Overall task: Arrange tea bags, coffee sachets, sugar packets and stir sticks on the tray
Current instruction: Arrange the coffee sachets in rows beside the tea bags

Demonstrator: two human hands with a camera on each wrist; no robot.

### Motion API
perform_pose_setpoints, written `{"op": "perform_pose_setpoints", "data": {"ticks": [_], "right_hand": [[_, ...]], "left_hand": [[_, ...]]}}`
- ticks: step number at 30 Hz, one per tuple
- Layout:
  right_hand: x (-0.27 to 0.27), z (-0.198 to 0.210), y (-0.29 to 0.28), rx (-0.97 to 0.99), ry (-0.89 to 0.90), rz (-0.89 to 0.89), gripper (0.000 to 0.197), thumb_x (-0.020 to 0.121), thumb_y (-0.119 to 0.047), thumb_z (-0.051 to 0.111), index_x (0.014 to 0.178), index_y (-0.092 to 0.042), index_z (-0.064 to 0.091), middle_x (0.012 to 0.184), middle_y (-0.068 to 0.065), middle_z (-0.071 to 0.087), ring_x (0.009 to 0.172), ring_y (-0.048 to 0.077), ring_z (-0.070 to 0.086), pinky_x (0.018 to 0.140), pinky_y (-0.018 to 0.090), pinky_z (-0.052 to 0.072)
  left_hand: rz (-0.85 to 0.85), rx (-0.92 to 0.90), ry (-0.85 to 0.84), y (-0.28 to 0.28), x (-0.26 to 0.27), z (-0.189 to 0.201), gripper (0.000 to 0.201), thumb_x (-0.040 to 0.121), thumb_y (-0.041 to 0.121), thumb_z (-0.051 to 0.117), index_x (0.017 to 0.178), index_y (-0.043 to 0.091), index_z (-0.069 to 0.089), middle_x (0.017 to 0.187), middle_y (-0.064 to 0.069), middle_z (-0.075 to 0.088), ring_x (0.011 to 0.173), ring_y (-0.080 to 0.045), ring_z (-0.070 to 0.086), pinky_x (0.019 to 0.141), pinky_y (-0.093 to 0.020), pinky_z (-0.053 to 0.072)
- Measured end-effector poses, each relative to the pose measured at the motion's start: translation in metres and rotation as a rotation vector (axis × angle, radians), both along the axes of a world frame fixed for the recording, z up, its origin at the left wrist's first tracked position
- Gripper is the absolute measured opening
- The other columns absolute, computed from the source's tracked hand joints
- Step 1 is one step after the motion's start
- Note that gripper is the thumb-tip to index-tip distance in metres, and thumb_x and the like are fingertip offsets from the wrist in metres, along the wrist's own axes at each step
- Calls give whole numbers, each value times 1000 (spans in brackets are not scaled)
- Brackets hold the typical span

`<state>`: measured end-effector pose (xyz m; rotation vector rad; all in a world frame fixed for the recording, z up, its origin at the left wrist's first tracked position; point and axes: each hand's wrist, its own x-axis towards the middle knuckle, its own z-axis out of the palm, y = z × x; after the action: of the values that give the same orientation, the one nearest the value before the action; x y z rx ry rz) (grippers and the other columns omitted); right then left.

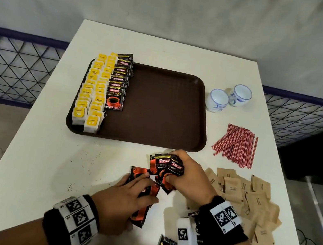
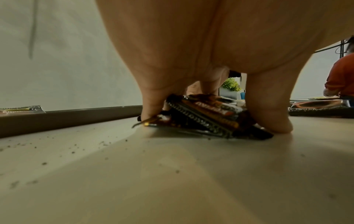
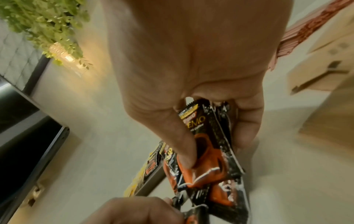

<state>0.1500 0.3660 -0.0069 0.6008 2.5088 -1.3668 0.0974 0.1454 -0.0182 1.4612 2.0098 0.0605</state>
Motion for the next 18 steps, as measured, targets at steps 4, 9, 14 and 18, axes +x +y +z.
{"op": "perform_pose_setpoints", "data": {"ticks": [4,9,14,18], "right_hand": [[-2,-4,2,-122,8,-119,52,70,2,77,107,-31,62,98,-5,74,91,9,71,82,31,59],[-3,8,17,-142,42,-239,41,71,-1,81,101,-24,65,93,-5,74,87,11,70,72,23,57],[-8,30,30,-233,152,-365,40,73,6,79,101,-19,66,92,3,76,87,24,73,69,39,61],[-19,43,21,-309,159,-309,38,76,6,78,102,-18,65,93,6,75,88,28,73,74,54,60]], "left_hand": [[23,3,-24,-1,-5,2,96,82,33,77,156,38,15,163,7,5,155,-21,-13,123,-51,-2],[54,-9,-72,-4,-11,3,98,85,34,76,157,39,10,166,15,3,155,-16,-13,120,-50,-11],[91,32,-98,-4,-15,5,109,78,49,78,157,40,3,166,14,-2,153,-13,-17,117,-50,-17],[247,201,-127,-13,-29,21,107,69,75,71,154,47,12,161,20,1,150,-4,-8,125,-41,-7]]}}
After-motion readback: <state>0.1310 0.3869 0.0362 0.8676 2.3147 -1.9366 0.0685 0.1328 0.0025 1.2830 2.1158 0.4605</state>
